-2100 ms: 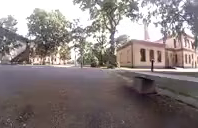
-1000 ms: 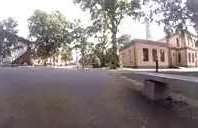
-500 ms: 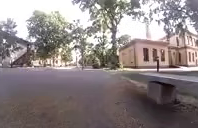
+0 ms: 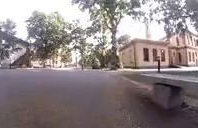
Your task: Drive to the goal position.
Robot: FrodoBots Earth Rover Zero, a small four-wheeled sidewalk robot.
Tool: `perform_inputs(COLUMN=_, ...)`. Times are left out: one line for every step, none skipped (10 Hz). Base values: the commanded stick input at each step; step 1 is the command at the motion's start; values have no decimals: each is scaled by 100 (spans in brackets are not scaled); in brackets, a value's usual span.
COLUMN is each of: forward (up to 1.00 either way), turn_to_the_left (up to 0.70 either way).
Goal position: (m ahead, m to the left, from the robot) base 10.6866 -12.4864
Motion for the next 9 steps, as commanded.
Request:
perform_inputs(forward=44, turn_to_the_left=15)
perform_inputs(forward=44, turn_to_the_left=6)
perform_inputs(forward=44, turn_to_the_left=5)
perform_inputs(forward=44, turn_to_the_left=5)
perform_inputs(forward=44, turn_to_the_left=5)
perform_inputs(forward=44, turn_to_the_left=5)
perform_inputs(forward=44, turn_to_the_left=5)
perform_inputs(forward=44, turn_to_the_left=5)
perform_inputs(forward=44, turn_to_the_left=5)
